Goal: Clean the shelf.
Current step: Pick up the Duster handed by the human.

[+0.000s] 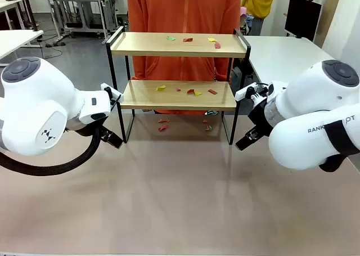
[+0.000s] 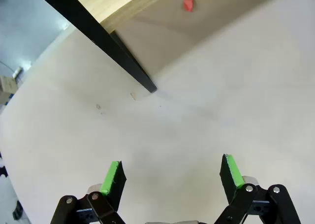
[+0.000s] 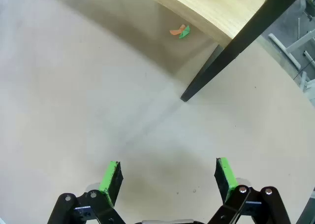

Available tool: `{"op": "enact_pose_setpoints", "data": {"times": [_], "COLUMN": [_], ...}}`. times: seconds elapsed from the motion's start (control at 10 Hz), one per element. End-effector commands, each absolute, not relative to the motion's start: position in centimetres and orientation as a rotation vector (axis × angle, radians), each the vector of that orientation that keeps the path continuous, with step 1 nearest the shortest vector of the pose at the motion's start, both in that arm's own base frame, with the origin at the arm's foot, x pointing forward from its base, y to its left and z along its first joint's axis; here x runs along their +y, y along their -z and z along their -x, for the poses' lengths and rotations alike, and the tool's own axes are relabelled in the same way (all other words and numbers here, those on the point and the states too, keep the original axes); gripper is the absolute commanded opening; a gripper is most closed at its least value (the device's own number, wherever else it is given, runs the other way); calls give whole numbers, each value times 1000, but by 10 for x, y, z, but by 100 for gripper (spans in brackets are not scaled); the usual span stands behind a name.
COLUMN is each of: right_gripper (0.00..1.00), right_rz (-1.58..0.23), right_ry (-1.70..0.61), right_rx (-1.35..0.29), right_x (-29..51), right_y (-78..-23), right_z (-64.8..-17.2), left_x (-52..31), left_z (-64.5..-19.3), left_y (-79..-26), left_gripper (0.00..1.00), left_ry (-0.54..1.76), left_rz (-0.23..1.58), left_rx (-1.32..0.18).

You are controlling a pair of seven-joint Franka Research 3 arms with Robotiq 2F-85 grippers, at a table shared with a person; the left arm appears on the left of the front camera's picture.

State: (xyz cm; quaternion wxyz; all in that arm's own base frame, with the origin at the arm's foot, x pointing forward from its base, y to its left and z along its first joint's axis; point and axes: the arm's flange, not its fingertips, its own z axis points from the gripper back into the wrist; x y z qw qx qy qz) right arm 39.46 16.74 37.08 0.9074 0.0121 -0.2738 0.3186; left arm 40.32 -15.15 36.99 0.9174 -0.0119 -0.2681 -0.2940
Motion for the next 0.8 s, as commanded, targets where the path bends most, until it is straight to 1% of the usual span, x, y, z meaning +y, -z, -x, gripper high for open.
{"op": "enact_pose_setpoints", "data": {"times": [0.0, 0.7], "right_gripper": [100, 100], "right_rz": [-25, -24], "right_ry": [-658, -658], "right_rx": [-565, -565], "right_x": [167, 167], "right_y": [-371, -371], "right_z": [-395, -395], "left_x": [-152, -152], "left_z": [-403, -403], "left_y": [-370, -370], "left_gripper": [100, 100], "left_ry": [605, 605], "left_rz": [25, 25], "left_rx": [-552, -552]}}
